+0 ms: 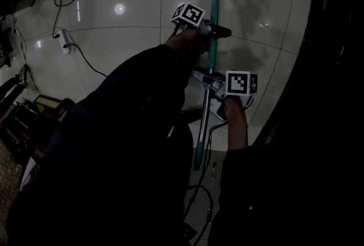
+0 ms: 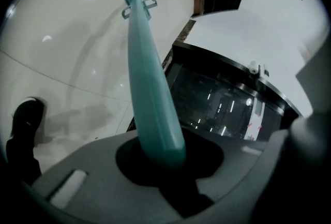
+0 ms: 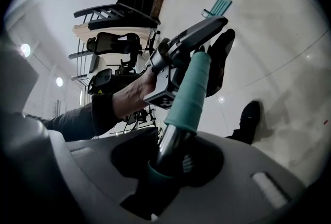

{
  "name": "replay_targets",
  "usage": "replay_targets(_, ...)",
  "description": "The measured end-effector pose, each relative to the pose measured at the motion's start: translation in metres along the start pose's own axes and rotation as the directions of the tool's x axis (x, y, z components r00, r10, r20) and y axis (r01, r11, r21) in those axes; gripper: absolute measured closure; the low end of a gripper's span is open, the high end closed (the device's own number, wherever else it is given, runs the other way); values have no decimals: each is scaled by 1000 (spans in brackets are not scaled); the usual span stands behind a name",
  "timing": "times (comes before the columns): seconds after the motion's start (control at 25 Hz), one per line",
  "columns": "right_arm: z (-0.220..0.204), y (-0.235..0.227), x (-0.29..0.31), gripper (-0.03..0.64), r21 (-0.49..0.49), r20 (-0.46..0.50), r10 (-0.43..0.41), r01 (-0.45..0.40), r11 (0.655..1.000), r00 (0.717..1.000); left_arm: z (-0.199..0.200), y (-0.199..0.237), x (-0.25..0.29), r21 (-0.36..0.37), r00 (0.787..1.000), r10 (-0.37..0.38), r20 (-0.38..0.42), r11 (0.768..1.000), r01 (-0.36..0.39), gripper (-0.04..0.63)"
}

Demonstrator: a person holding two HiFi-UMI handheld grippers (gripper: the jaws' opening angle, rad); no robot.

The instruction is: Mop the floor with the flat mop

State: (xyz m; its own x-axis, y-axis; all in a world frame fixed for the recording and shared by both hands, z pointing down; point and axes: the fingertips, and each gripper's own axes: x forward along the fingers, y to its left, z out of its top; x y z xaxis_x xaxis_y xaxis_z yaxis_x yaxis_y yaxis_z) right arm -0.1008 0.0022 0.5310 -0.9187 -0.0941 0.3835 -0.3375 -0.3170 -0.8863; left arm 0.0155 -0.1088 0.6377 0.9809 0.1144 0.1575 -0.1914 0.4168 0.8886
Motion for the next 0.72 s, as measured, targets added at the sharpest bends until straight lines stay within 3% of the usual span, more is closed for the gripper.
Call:
replay_targets(0.16,6,-1,1,499,-77,-3,1,-1,997,1000,4,-5,1,23,1000,-10,14,1000,10,502)
replay_targets(0.44,-5,6,-2,492,-93,-16,1,-3,996,1000,-6,-10,-2,33,999,-19,26,999,18,502)
replay_targets(0.72,-138,-2,-31,494,-103,-1,21,-21,994,1000,-141,10,9,53,1000,21,0,998,-21,502)
